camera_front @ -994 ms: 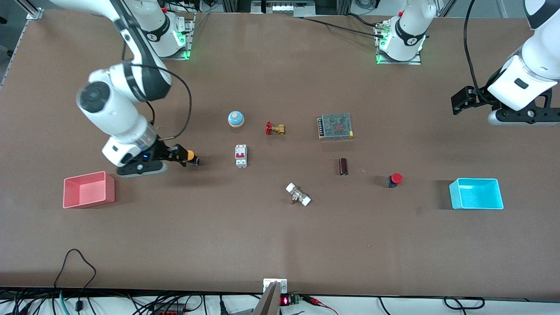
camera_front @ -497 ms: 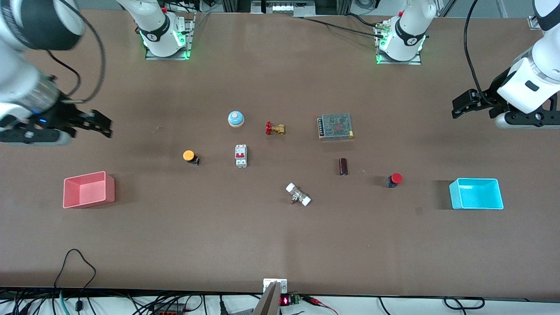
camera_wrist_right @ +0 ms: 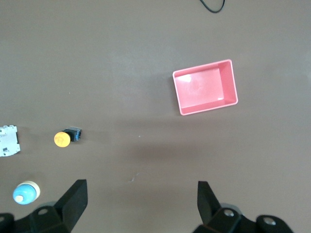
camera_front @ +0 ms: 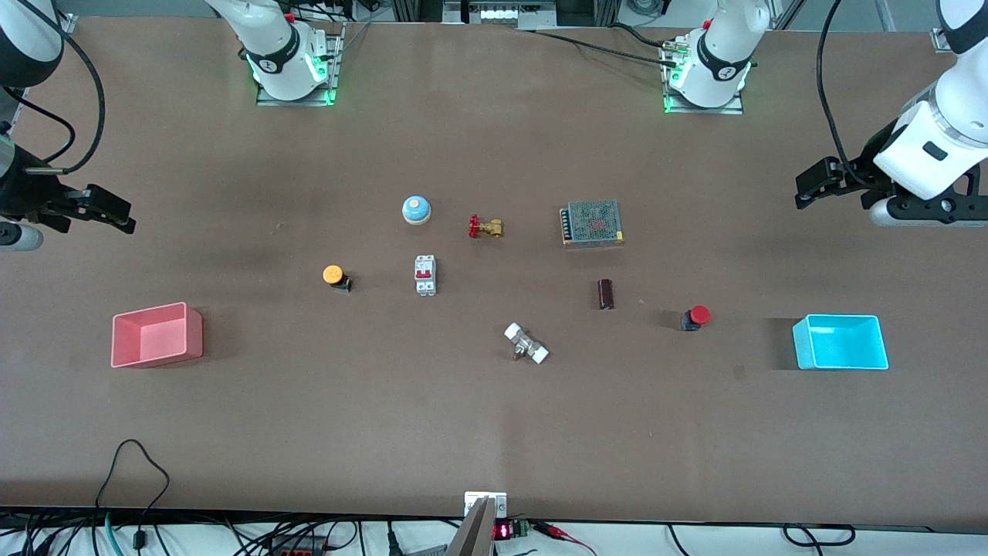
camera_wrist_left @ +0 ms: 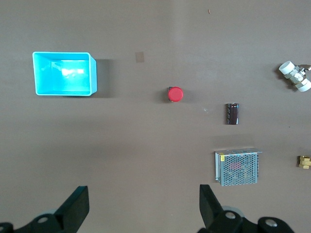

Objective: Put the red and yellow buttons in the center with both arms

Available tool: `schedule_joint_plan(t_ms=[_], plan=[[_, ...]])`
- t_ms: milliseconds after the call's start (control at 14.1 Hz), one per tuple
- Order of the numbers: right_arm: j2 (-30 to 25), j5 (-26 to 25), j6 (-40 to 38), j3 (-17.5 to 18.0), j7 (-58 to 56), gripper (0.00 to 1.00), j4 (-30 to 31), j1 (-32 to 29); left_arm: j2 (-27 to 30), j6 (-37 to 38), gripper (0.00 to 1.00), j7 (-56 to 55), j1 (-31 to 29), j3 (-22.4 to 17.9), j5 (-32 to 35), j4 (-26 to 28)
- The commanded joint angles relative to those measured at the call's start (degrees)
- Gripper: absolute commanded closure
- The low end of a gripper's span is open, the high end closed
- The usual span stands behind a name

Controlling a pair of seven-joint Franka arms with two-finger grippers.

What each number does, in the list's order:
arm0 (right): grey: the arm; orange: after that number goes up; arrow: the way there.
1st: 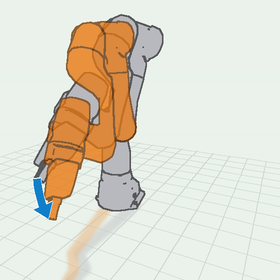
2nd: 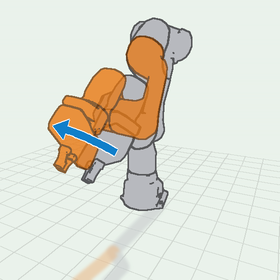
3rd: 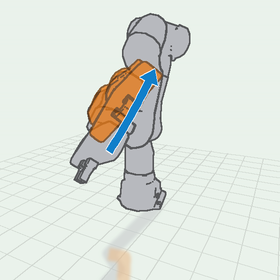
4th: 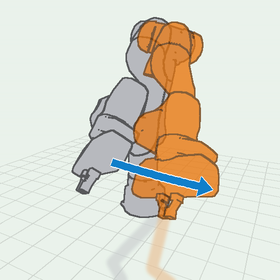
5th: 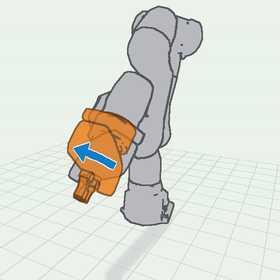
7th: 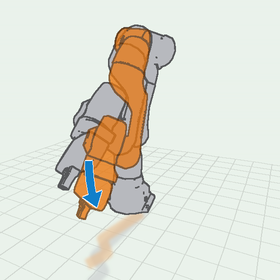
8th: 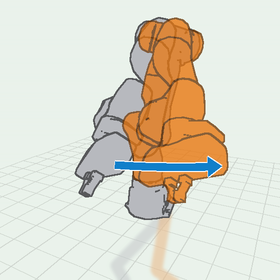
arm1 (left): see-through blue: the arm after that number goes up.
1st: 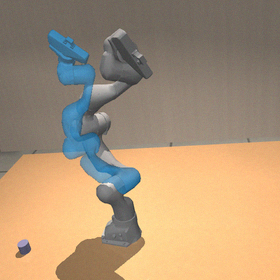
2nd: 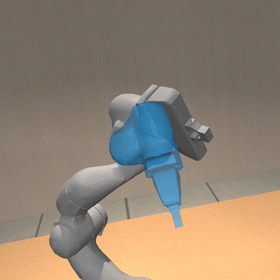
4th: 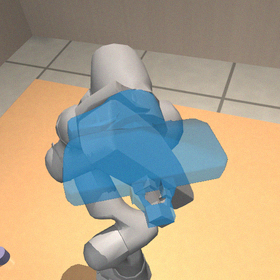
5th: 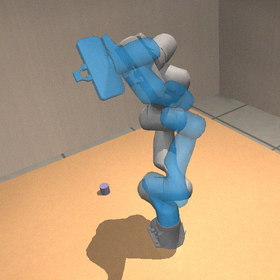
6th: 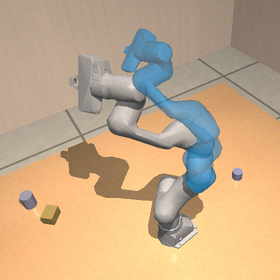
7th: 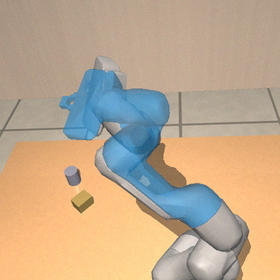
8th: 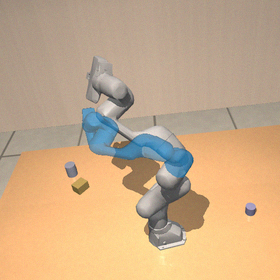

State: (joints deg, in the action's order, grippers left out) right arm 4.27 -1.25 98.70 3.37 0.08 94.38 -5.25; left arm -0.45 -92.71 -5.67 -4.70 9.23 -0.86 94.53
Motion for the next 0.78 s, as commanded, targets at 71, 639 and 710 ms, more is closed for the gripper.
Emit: schedule_joint_plan(t_ms=[71,639,710], plan=[[-1.5,1.2,-1.8,2.3,3.4,0.0,0.7,-0.2,-0.3,0.3,0.0,0.8,-0.3,0.5,0.8,-1.0],[-0.3,2.8,-3.3,2.5,2.8,0.0,-1.2,0.9,-0.3,0.3,0.0,0.8,-0.3,0.5,0.8,-1.1],[-0.3,2.9,-3.1,2.5,2.9,0.0,-1.2,0.9,-0.3,0.3,0.0,0.8,-0.3,0.5,0.8,-1.0]])
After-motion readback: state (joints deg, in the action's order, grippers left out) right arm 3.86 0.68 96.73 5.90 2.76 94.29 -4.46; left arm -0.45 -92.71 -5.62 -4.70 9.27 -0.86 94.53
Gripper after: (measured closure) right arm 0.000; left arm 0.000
